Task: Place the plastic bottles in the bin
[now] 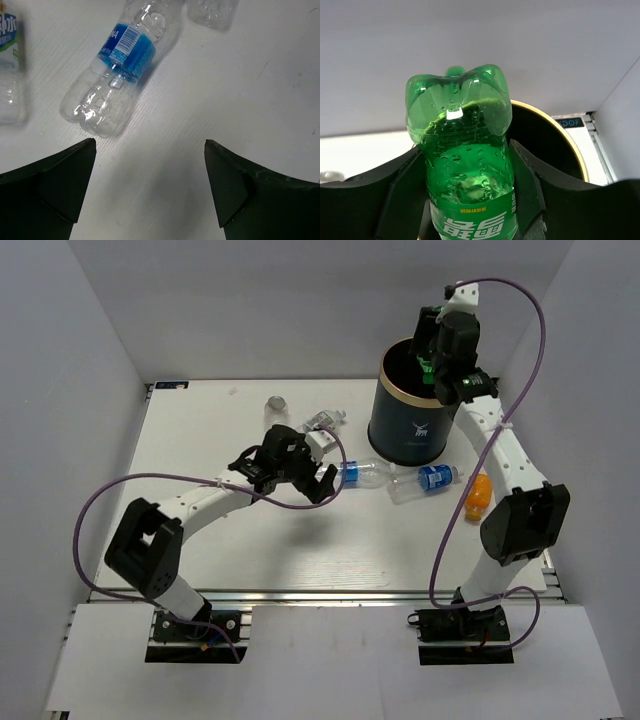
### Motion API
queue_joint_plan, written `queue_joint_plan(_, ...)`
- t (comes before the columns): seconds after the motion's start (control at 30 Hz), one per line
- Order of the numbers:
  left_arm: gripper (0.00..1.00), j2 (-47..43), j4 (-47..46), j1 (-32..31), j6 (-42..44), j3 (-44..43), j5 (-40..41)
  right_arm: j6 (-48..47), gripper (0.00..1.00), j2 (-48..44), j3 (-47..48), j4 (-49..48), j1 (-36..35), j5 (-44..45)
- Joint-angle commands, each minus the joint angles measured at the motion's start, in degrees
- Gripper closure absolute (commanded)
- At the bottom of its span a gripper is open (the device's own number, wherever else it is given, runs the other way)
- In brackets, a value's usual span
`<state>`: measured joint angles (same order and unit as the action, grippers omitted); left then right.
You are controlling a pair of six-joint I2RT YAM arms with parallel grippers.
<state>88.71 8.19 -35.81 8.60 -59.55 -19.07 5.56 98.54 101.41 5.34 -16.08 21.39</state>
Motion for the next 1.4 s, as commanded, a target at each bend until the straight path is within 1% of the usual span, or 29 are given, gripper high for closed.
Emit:
queue_joint_plan(0.0, 0.01, 0.58, -1.77, -0.75, 2.29, -3.55, -1.32, 1.38, 1.0, 1.03, 5.91, -5.43, 2.44, -1.08)
queue_joint_plan(0.03, 0.01, 1.37, -1.77, -1.36, 3.17, -4.86, -0.71, 1.47, 0.91, 1.47, 5.65, -3.69, 2.89, -1.52)
queue_joint_plan(0.07, 0.01, 3.12, -1.25, -1.37, 3.7, -5.74, -0.18, 1.47, 0.75, 1.56, 3.99, -3.85, 3.41, -2.57)
queue_joint_plan(0.1, 0.01, 4.18, -1.24, -1.89, 3.7, -6.54, -0.18, 1.99, 0.62, 1.74, 3.63, -2.89, 4.03, -2.67)
queue_joint_plan(0.13, 0.01, 5.24, -1.24, -1.89, 4.4, -8.28, 0.52, 2.34, 0.41, 1.74, 3.01, -1.93, 4.21, -2.93)
queue_joint_plan(0.17, 0.01, 6.29, -0.55, -2.59, 5.19, -9.17, 0.53, 2.43, 0.29, 1.57, 1.53, -1.66, 4.47, -4.06)
queue_joint_plan(0.2, 0.01, 8.22, -0.54, -2.6, 5.2, -9.88, 0.53, 3.31, 0.13, 0.96, -0.14, -1.48, 4.65, -4.42)
queue_joint_plan(0.23, 0.01, 9.11, -0.54, -3.29, 5.89, -11.02, 1.05, 3.66, 0.1, -0.01, -1.46, -1.39, 4.74, -4.51)
queue_joint_plan(0.37, 0.01, 13.85, 0.08, -4.35, 8.88, -14.1, 4.03, 6.12, 0.1, -3.7, -5.07, -2.62, 5.44, -6.7)
queue_joint_plan(0.47, 0.01, 18.5, 1.39, -4.88, 10.9, -17.96, 6.58, 7.88, 0.1, -9.83, -8.49, -2.62, 5.35, -9.87)
queue_joint_plan(0.5, 0.01, 19.65, 2.09, -4.88, 11.52, -20.41, 8.68, 8.41, 0.1, -11.17, -11.38, -3.84, 5.27, -10.4)
queue_joint_plan(0.57, 0.01, 21.85, 3.15, -5.5, 13.01, -22.79, 9.23, 10.16, 0.1, -17.13, -17.44, -4.64, 5.35, -12.42)
queue_joint_plan(0.6, 0.01, 23.43, 3.15, -5.5, 13.02, -24.11, 9.23, 10.34, 0.1, -18.46, -18.51, -4.73, 5.18, -13.21)
queue_joint_plan(0.77, 0.01, 27.65, 3.15, -5.5, 13.55, -25.18, 10.63, 7.36, 0.1, -27.24, -24.74, -2.8, 4.74, -15.84)
queue_joint_plan(0.93, 0.01, 31.35, 3.15, -5.5, 13.55, -25.7, 11.16, 7.27, 0.1, -33.05, -29.5, 0.01, 4.56, -16.37)
queue_joint_plan(1.0, 0.06, 32.06, 3.15, -5.5, 13.03, -25.7, 11.16, 7.0, 0.1, -34.03, -32.05, 0.54, 4.65, -16.64)
queue_joint_plan(1.03, 0.08, 32.06, 3.15, -5.5, 13.02, -25.7, 11.16, 6.92, 0.1, -36.03, -32.76, 0.37, 4.65, -16.81)
queue_joint_plan(1.1, 0.2, 32.06, 3.15, -6.02, 12.5, -25.09, 11.16, 6.48, 0.1, -36.58, -34.17, 0.37, 4.65, -16.73)
queue_joint_plan(1.13, 0.28, 32.06, 3.76, -6.02, 12.49, -25.09, 10.29, 6.3, 0.1, -37.01, -34.52, 0.98, 4.56, -16.47)
queue_joint_plan(1.17, 0.39, 32.06, 3.77, -6.02, 12.49, -25.09, 9.76, 6.04, 0.1, -37.11, -34.52, 1.07, 4.48, -15.86)
queue_joint_plan(1.2, 0.66, 31.27, 4.29, -6.02, 12.49, -25.09, 9.75, 5.86, 0.1, -37.11, -35.04, 1.59, 4.56, -13.59)
queue_joint_plan(1.23, 0.79, 30.48, 4.29, -6.63, 11.8, -25.61, 9.75, 6.12, 0.1, -37.54, -35.13, 1.86, 4.65, -12.35)
queue_joint_plan(1.27, 0.89, 28.82, 6.3, -6.64, 11.79, -26.92, 9.75, 6.47, 0.1, -37.72, -35.48, 2.65, 4.48, -11.12)
queue_joint_plan(1.3, 1.0, 27.85, 7.27, -7.25, 11.79, -27.89, 10.36, 8.74, 0.1, -37.9, -35.92, 3.61, 4.65, -6.32)
queue_joint_plan(1.33, 1.0, 26.62, 8.33, -7.25, 11.09, -28.95, 10.37, 9.46, 0.1, -38.33, -36.27, 4.32, 5.0, -5.05)
queue_joint_plan(1.37, 1.0, 25.21, 9.21, -7.25, 11.09, -30.96, 10.37, 10.16, 0.13, -38.86, -36.97, 5.54, 4.91, -2.52)
